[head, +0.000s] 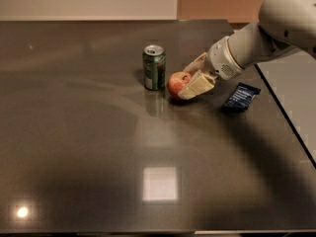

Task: Move apple near green can

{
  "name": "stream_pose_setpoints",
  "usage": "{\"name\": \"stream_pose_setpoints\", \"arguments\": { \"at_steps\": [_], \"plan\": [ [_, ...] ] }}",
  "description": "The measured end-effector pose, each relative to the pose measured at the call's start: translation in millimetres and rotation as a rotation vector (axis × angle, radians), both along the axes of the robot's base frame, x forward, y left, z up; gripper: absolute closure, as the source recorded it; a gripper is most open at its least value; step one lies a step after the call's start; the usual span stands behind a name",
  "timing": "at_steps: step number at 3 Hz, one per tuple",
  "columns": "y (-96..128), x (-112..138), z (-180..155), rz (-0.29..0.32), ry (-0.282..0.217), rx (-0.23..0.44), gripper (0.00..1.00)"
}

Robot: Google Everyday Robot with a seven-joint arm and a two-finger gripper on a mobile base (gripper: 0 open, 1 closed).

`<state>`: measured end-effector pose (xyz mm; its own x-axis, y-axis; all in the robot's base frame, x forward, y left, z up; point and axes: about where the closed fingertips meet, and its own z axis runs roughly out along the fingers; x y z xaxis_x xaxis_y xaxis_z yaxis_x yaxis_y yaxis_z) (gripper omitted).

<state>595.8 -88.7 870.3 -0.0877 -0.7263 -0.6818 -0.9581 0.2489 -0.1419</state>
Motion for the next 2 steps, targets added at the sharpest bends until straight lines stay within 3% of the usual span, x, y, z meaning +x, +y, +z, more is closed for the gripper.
{"name": "stream_pose_setpoints", "arguments": {
  "at_steps": [2],
  "plan": [
    [2.5, 10.7, -4.8, -0.008, -0.010, -0.001, 0.14]
  ]
}}
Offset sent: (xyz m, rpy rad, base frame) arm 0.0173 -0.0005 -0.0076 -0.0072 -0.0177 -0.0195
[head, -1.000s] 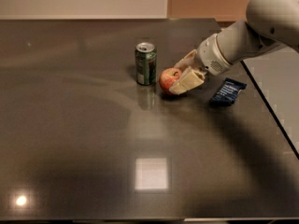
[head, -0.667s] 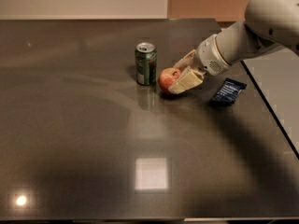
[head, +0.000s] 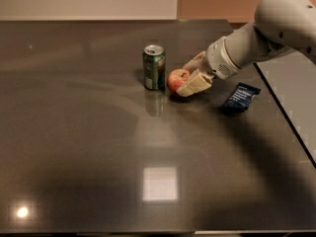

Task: Move apple near green can

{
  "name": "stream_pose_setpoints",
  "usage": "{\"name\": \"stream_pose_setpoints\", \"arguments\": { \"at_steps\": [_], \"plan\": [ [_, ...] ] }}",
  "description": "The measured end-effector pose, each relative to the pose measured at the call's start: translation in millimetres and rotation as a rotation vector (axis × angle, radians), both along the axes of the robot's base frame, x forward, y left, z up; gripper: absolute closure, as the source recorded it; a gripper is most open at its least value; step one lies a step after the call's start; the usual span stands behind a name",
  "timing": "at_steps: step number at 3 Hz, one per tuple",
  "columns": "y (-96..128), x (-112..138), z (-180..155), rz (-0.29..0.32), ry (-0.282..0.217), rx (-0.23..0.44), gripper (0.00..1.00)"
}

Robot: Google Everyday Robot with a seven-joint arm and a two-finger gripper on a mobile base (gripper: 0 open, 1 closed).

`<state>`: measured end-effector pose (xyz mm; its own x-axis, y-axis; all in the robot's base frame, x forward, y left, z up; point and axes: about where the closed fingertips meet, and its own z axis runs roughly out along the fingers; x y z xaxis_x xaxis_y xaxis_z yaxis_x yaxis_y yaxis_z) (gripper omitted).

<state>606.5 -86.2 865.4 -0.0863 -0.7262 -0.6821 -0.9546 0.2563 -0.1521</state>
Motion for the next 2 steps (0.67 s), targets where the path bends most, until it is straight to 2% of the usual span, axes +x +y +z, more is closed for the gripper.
{"name": "stream_pose_setpoints", "arguments": {
  "at_steps": [1, 2],
  "plan": [
    [1.0, 2.5, -2.8, -0.006, -0.008, -0.004, 0.00],
    [1.1, 2.5, -2.9, -0.006, -0.008, -0.004, 0.00]
  ]
}}
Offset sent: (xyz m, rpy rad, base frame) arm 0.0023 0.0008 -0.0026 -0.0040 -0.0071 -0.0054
